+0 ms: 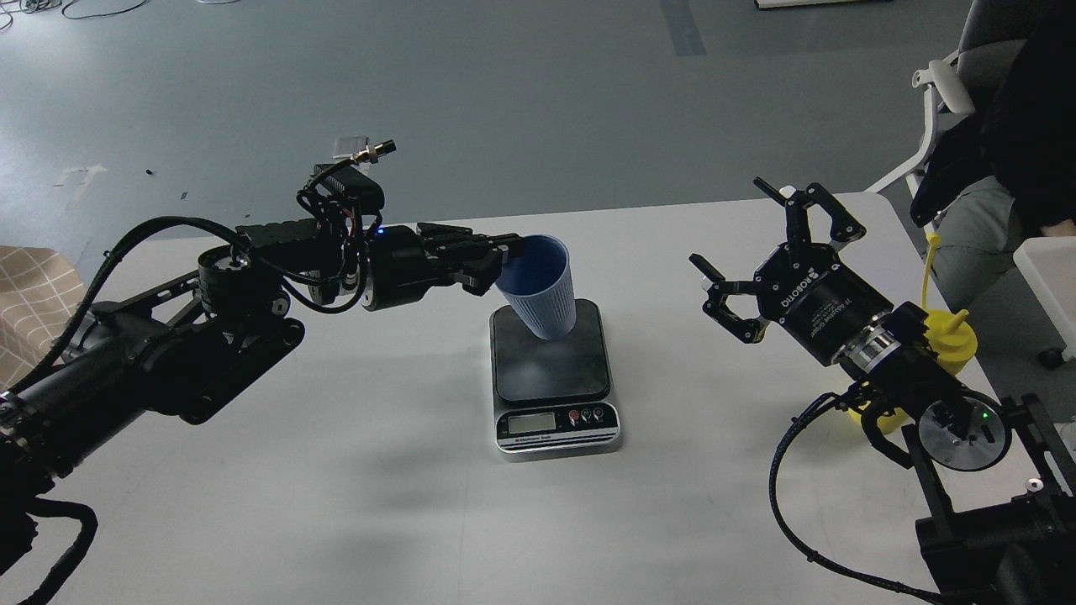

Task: Pour seasoning into cup on scale with both arms
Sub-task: 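Lower the blue cup onto the scale and open the left gripper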

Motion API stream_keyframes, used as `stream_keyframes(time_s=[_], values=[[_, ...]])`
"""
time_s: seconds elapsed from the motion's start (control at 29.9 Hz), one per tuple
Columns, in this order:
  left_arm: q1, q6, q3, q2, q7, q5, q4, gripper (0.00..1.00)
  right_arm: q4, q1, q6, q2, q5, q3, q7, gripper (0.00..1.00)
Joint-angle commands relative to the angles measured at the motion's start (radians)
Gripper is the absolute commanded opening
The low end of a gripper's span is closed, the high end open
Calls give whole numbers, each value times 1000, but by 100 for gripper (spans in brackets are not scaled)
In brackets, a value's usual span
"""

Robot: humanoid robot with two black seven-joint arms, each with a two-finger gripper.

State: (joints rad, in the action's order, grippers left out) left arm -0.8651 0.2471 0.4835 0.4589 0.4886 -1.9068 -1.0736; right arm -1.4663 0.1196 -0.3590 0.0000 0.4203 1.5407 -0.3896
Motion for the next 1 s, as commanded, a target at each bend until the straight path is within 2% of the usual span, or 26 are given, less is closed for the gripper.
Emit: stream_keyframes(time_s=[0.0,0.5,0.97], values=[[-2,0,-5,-2,0,-5,-8,0,1,0,-1,0,0,4,0,100],[-22,-19,-65,-32,0,-60,15,0,4,0,-5,0,0,7,0,100],[-23,-20,-66,-89,0,-63,132,0,3,0,-6,0,-2,9,0,100]])
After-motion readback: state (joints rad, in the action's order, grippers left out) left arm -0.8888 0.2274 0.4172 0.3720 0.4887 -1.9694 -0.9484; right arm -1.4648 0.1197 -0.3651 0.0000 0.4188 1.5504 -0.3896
